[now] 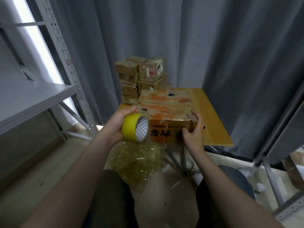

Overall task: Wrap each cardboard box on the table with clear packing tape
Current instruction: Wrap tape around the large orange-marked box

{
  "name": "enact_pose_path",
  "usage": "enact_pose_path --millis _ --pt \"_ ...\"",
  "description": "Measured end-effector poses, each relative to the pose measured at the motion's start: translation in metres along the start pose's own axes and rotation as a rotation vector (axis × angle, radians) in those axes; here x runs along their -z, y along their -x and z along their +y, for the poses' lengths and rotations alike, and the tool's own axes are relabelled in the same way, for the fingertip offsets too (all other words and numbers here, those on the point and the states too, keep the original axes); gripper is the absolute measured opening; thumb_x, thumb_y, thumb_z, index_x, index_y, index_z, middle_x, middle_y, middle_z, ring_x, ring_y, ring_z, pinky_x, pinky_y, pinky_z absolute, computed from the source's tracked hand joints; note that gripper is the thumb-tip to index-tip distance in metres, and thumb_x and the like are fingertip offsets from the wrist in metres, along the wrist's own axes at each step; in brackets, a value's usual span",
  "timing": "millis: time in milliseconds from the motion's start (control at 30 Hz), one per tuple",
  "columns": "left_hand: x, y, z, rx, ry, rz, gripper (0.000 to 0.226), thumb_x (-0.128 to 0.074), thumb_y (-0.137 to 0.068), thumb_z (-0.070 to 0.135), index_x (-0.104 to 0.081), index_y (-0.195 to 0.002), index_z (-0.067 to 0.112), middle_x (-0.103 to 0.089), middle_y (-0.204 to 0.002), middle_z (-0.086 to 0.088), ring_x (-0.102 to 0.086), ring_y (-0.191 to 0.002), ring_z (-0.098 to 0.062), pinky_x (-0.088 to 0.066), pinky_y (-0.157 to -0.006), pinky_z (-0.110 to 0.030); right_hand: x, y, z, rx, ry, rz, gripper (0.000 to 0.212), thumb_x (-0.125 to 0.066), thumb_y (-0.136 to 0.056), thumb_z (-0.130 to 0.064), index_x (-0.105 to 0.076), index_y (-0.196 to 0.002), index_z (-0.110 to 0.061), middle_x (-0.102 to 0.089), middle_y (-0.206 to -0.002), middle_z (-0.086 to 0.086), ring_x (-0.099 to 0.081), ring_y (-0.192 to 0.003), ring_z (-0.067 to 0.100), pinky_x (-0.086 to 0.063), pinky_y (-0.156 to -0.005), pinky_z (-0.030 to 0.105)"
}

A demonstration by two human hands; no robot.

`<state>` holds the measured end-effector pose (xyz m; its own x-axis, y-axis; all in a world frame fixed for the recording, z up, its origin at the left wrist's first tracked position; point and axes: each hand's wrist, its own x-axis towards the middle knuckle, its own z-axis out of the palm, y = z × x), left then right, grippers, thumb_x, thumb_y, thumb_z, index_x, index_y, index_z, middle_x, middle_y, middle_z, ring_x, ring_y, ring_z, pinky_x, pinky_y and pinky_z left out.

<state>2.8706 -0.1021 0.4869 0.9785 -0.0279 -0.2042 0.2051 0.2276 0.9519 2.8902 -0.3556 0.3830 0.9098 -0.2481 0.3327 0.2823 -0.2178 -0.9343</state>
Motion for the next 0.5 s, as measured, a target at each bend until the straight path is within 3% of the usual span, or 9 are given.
enact_pose_path --millis 100,167,233,300,367,433,500 --pt "-0.015 -0.010 -0.001 -0.028 -0.065 0.024 0.017 -0.068 -0.095 0.028 -0.070 -0.104 0.013 -0.075 -0.092 -0.006 -0.074 -0.081 -0.023 -0.057 -0.082 -0.043 0.018 -0.018 0.006 -0.035 0.070 -0.034 0.075 -0.060 -0.092 0.003 -0.040 -0.148 -0.044 -0.040 -0.155 -0.003 -0.043 -0.140 0.016 -0.045 -0.102 0.028" --pt "-0.016 -0.010 0.001 -0.045 -0.118 0.098 0.021 -0.071 -0.094 0.033 -0.074 -0.105 0.017 -0.075 -0.097 -0.003 -0.073 -0.084 -0.022 -0.059 -0.070 -0.036 0.026 -0.023 -0.001 -0.021 0.122 0.071 0.075 -0.055 -0.089 0.008 -0.043 -0.149 -0.034 -0.041 -0.148 -0.001 -0.039 -0.141 0.022 -0.042 -0.109 0.035" --pt "-0.012 -0.004 0.002 -0.153 -0.179 0.223 0.017 -0.074 -0.091 0.035 -0.077 -0.096 0.019 -0.073 -0.090 0.000 -0.069 -0.077 -0.019 -0.054 -0.061 -0.028 0.032 -0.021 -0.019 0.101 0.127 0.254 0.069 -0.051 -0.080 0.010 -0.050 -0.139 -0.025 -0.045 -0.134 -0.002 -0.041 -0.132 0.022 -0.040 -0.110 0.041" --pt "-0.009 0.003 0.000 -0.290 -0.290 0.297 0.016 -0.077 -0.089 0.033 -0.078 -0.083 0.018 -0.071 -0.082 -0.001 -0.066 -0.075 -0.018 -0.052 -0.068 -0.030 0.031 -0.019 -0.044 0.249 0.076 0.309 0.058 -0.049 -0.076 0.006 -0.054 -0.126 -0.023 -0.050 -0.124 -0.001 -0.045 -0.118 0.020 -0.043 -0.099 0.036" --pt "-0.009 0.012 -0.003 -0.335 -0.377 0.325 0.021 -0.078 -0.087 0.036 -0.078 -0.080 0.017 -0.073 -0.082 0.000 -0.067 -0.079 -0.018 -0.052 -0.077 -0.035 0.023 -0.021 -0.073 0.315 -0.001 0.193 0.041 -0.053 -0.085 0.005 -0.059 -0.112 -0.026 -0.058 -0.116 0.002 -0.055 -0.107 0.017 -0.047 -0.087 0.028" --pt "-0.011 0.020 -0.002 -0.301 -0.387 0.294 0.023 -0.075 -0.088 0.042 -0.081 -0.086 0.019 -0.076 -0.090 0.001 -0.071 -0.089 -0.021 -0.055 -0.086 -0.039 0.008 -0.023 -0.099 0.297 -0.044 -0.059 0.029 -0.059 -0.095 -0.003 -0.066 -0.102 -0.030 -0.067 -0.112 0.000 -0.064 -0.100 0.011 -0.050 -0.083 0.024" --pt "-0.016 0.029 -0.001 -0.295 -0.392 0.221 0.017 -0.071 -0.091 0.035 -0.081 -0.087 0.022 -0.077 -0.095 0.001 -0.070 -0.098 -0.024 -0.054 -0.089 -0.042 -0.009 -0.021 -0.116 0.243 0.017 -0.372 0.013 -0.066 -0.099 -0.027 -0.071 -0.108 -0.034 -0.070 -0.115 -0.008 -0.066 -0.106 0.009 -0.054 -0.087 0.030"
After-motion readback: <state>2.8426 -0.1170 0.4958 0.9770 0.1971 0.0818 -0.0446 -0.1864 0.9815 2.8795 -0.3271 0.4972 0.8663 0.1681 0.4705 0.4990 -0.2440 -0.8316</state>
